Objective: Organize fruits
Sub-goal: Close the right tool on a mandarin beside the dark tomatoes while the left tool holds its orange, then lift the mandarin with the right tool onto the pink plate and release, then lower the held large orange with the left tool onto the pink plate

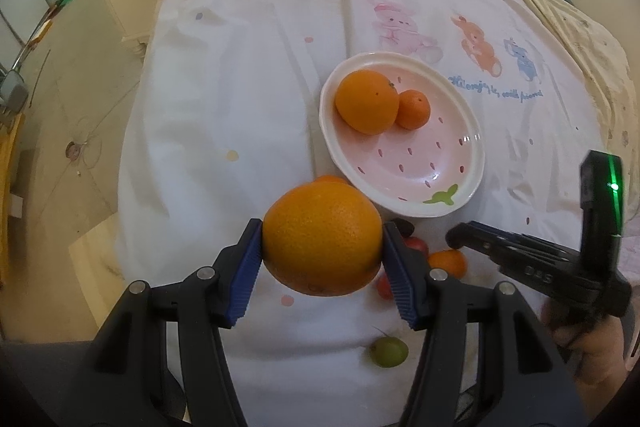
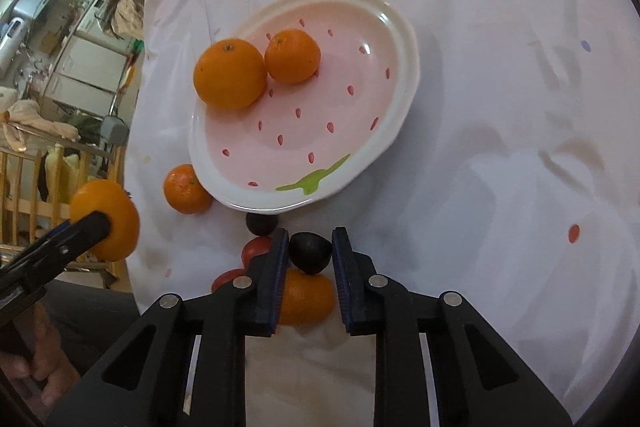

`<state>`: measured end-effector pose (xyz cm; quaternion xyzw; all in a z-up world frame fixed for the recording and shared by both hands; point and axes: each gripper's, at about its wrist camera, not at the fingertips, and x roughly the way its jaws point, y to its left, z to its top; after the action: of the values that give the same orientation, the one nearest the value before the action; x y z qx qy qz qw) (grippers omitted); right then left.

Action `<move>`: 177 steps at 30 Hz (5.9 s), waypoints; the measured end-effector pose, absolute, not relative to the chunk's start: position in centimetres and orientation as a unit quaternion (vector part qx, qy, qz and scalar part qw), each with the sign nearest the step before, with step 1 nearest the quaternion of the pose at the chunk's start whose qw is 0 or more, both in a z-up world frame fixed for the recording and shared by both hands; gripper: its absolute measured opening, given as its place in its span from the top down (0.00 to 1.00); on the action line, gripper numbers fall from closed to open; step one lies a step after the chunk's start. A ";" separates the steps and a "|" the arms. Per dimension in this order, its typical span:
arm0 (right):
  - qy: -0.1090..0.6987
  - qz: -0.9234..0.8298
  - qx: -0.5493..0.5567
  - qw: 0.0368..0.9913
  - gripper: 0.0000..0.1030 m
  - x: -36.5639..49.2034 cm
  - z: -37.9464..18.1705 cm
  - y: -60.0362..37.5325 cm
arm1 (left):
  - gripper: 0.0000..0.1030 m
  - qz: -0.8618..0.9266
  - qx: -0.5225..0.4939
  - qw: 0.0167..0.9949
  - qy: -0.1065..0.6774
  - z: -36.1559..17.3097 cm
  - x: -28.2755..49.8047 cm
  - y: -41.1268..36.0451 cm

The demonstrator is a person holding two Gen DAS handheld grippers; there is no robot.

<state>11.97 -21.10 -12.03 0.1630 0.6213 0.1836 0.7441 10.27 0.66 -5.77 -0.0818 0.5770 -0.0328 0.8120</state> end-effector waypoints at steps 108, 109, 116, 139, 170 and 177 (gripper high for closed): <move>0.556 0.212 0.142 0.791 0.55 21.9 -7.6 -23.0 | 0.47 -0.023 -0.084 0.828 0.554 -3.2 16.4 0.7; 0.560 0.211 0.141 0.788 0.55 22.2 -8.2 -22.8 | 0.47 -0.024 -0.089 0.825 0.557 -3.5 16.5 0.8; 0.588 0.204 0.119 0.774 0.55 23.3 -11.2 -21.1 | 0.47 -0.017 -0.093 0.819 0.566 -4.3 16.6 1.3; 0.575 0.138 0.242 0.769 0.15 19.7 -7.8 -27.8 | 0.47 -0.023 -0.083 0.827 0.555 -3.9 20.0 -1.0; 0.557 0.114 0.311 0.761 0.14 20.1 -7.5 -31.6 | 0.27 -0.043 -0.065 0.798 0.598 -10.9 29.6 -9.3; 0.558 0.118 0.302 0.764 0.14 20.1 -7.3 -31.2 | 0.16 -0.069 -0.041 0.802 0.593 -9.2 28.5 -10.9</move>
<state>20.11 -31.17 -7.28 0.3022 0.5577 0.1175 0.7641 28.47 -10.87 -9.23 -0.0414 0.5926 -0.0687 0.8015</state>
